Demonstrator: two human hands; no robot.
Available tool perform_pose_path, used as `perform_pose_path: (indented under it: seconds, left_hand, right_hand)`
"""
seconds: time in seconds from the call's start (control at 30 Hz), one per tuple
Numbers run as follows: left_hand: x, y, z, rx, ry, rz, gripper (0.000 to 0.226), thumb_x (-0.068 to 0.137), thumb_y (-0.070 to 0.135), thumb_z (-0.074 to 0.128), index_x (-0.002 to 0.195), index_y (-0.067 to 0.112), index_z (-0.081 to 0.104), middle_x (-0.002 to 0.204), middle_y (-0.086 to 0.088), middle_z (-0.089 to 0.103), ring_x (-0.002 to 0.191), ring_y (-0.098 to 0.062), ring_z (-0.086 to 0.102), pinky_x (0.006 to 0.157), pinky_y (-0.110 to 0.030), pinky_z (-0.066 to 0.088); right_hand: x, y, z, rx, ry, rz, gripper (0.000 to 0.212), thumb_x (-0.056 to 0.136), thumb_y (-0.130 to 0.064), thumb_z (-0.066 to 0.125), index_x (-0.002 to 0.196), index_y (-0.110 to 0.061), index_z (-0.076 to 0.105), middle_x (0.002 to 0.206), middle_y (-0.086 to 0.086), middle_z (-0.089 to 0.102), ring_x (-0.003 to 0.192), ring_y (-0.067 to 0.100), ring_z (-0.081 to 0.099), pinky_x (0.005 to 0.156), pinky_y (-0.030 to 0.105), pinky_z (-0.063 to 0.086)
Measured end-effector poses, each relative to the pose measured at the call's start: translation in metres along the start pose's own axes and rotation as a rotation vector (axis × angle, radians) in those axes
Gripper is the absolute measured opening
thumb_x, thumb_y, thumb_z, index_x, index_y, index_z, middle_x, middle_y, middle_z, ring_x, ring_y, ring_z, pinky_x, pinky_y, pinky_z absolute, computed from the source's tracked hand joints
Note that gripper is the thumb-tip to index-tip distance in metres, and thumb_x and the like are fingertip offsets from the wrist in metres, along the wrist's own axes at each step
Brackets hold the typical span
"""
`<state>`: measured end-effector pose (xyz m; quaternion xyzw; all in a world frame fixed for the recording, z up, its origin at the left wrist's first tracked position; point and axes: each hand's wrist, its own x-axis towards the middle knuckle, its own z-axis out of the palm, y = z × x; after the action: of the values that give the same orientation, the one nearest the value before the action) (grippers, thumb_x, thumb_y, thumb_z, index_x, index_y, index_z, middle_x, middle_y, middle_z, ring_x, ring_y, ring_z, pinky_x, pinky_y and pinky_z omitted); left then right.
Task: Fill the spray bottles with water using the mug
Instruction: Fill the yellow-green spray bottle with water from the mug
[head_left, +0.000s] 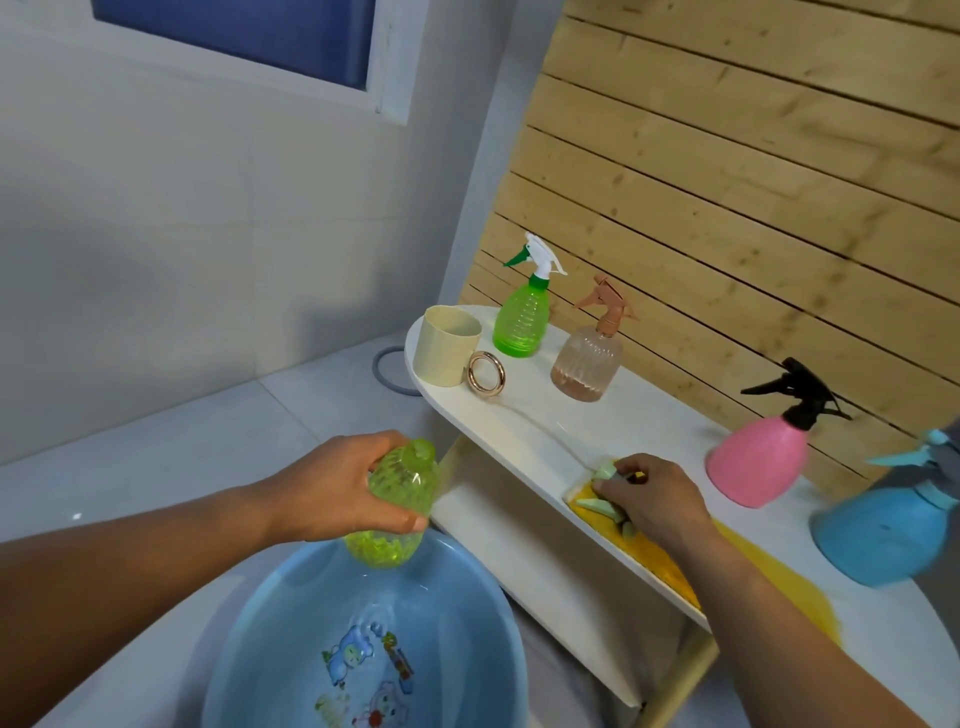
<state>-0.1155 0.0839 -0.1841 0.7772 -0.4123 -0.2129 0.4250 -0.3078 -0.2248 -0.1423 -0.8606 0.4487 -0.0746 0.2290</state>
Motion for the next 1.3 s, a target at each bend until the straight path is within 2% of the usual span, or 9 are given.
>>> perform_pose_path:
  seconds: [0.07,0.2,0.37,0.57,0.7,0.87,1.0,1.17,1.3]
  left_hand:
    - [0.0,0.001,-0.001,0.003,0.013,-0.003,0.053,0.071,0.039,0.096,0.114,0.036,0.067,0.099,0.021,0.074,0.091,0.0,0.072,0.085,-0.029,0.061]
    - [0.002,-0.001,-0.002,0.004,0.013,-0.007,0.051,0.071,0.039,0.096,0.113,0.035,0.068,0.097,0.02,0.074,0.09,-0.001,0.072,0.082,-0.027,0.061]
    - [0.003,-0.005,-0.002,0.021,0.01,-0.013,0.049,0.071,0.039,0.096,0.111,0.035,0.068,0.096,0.021,0.073,0.089,0.0,0.072,0.081,-0.024,0.06]
    - [0.002,-0.012,-0.002,0.041,0.019,-0.035,0.053,0.069,0.041,0.097,0.113,0.034,0.068,0.098,0.014,0.075,0.09,-0.002,0.071,0.086,-0.03,0.061]
    - [0.002,-0.015,-0.004,0.039,0.03,-0.05,0.052,0.069,0.041,0.097,0.111,0.035,0.068,0.098,0.016,0.074,0.089,0.0,0.07,0.084,-0.026,0.06]
    - [0.002,-0.019,-0.006,0.049,0.039,-0.064,0.049,0.069,0.041,0.097,0.108,0.035,0.068,0.095,0.017,0.074,0.088,0.001,0.07,0.083,-0.026,0.059]
    - [0.003,-0.022,-0.009,0.038,0.055,-0.072,0.049,0.068,0.041,0.098,0.107,0.035,0.068,0.095,0.018,0.074,0.089,-0.001,0.071,0.085,-0.03,0.06]
    - [0.003,-0.024,-0.011,0.048,0.068,-0.072,0.053,0.069,0.042,0.097,0.112,0.036,0.068,0.099,0.015,0.075,0.092,-0.002,0.071,0.088,-0.034,0.061]
    - [0.003,-0.023,-0.012,0.053,0.074,-0.076,0.052,0.069,0.041,0.097,0.112,0.036,0.068,0.099,0.013,0.074,0.091,-0.002,0.071,0.086,-0.031,0.061]
  right_hand:
    - [-0.003,-0.002,-0.008,0.026,-0.027,-0.003,0.037,0.07,-0.057,0.079,0.094,-0.031,0.068,0.085,-0.009,0.073,0.079,0.018,0.07,0.083,0.044,0.059]
    - [-0.015,-0.015,-0.037,0.145,-0.143,-0.032,0.027,0.079,-0.036,0.084,0.092,-0.016,0.071,0.067,0.006,0.075,0.058,0.015,0.066,0.074,0.039,0.059]
    - [-0.034,-0.037,-0.067,0.205,-0.259,-0.072,0.029,0.08,-0.031,0.085,0.097,-0.013,0.071,0.075,0.016,0.074,0.061,0.016,0.061,0.063,0.029,0.05]
    - [-0.053,-0.061,-0.075,0.195,-0.349,-0.23,0.032,0.073,-0.034,0.088,0.097,-0.018,0.074,0.083,0.011,0.076,0.071,0.018,0.066,0.075,0.039,0.055]
    - [-0.063,-0.075,-0.078,0.184,-0.383,-0.311,0.024,0.078,-0.027,0.086,0.096,-0.016,0.073,0.078,0.02,0.073,0.064,0.018,0.061,0.068,0.036,0.05]
    - [-0.065,-0.083,-0.078,0.132,-0.395,-0.336,0.026,0.075,-0.031,0.088,0.095,-0.021,0.075,0.074,0.013,0.071,0.061,0.018,0.06,0.068,0.042,0.05]
    - [-0.068,-0.087,-0.081,0.132,-0.377,-0.353,0.022,0.077,-0.025,0.087,0.094,-0.019,0.075,0.069,0.008,0.069,0.056,0.016,0.06,0.06,0.032,0.05]
    - [-0.07,-0.089,-0.085,0.119,-0.369,-0.341,0.023,0.076,-0.027,0.087,0.094,-0.021,0.075,0.078,0.013,0.071,0.058,0.015,0.061,0.062,0.031,0.052]
    - [-0.072,-0.089,-0.087,0.093,-0.395,-0.343,0.023,0.077,-0.027,0.086,0.096,-0.02,0.074,0.075,0.01,0.072,0.057,0.013,0.061,0.057,0.023,0.051]
